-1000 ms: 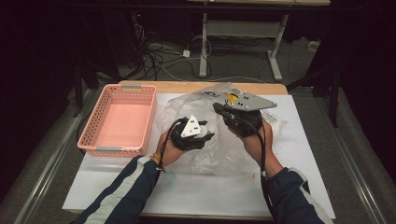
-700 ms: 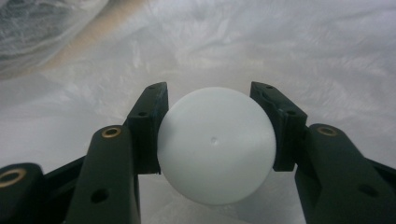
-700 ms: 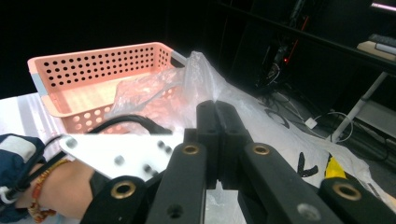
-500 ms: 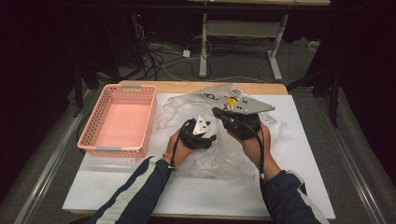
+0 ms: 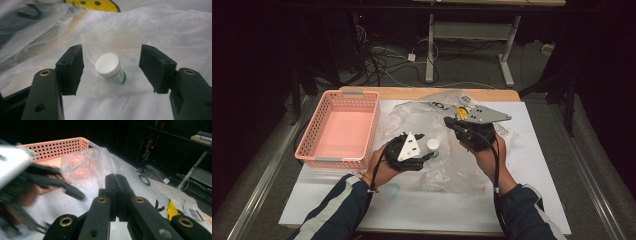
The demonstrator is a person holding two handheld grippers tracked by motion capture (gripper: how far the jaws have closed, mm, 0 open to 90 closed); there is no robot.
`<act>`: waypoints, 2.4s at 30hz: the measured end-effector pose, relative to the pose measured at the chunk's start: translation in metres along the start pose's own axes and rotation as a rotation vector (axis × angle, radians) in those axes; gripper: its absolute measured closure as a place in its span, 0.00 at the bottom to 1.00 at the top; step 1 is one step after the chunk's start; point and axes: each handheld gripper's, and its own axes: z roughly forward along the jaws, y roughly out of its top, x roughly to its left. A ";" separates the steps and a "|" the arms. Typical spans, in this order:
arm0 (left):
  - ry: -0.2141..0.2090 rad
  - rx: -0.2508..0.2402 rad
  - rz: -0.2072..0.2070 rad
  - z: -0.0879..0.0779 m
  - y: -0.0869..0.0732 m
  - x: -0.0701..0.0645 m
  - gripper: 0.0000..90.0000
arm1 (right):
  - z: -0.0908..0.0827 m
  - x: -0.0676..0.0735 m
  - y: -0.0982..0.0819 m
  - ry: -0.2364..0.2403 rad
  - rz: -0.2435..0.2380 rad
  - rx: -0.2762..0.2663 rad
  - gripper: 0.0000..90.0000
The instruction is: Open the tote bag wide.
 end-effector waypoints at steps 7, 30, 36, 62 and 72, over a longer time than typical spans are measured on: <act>0.192 -0.043 -0.059 -0.058 -0.014 0.013 0.33 | -0.005 -0.010 -0.008 -0.013 0.013 0.025 1.00; 0.081 0.129 -0.344 0.003 -0.016 0.050 0.35 | -0.041 -0.047 -0.022 -0.095 0.071 0.015 1.00; 0.060 0.114 -0.344 0.025 -0.018 0.051 0.73 | -0.039 -0.050 -0.027 -0.103 0.086 0.026 1.00; 0.071 0.002 -0.335 0.007 -0.020 0.052 0.97 | -0.057 0.035 -0.079 0.082 -0.109 0.155 0.25; 0.078 -0.020 -0.306 -0.007 -0.013 0.046 0.97 | -0.045 0.041 -0.104 0.079 -0.152 0.275 0.18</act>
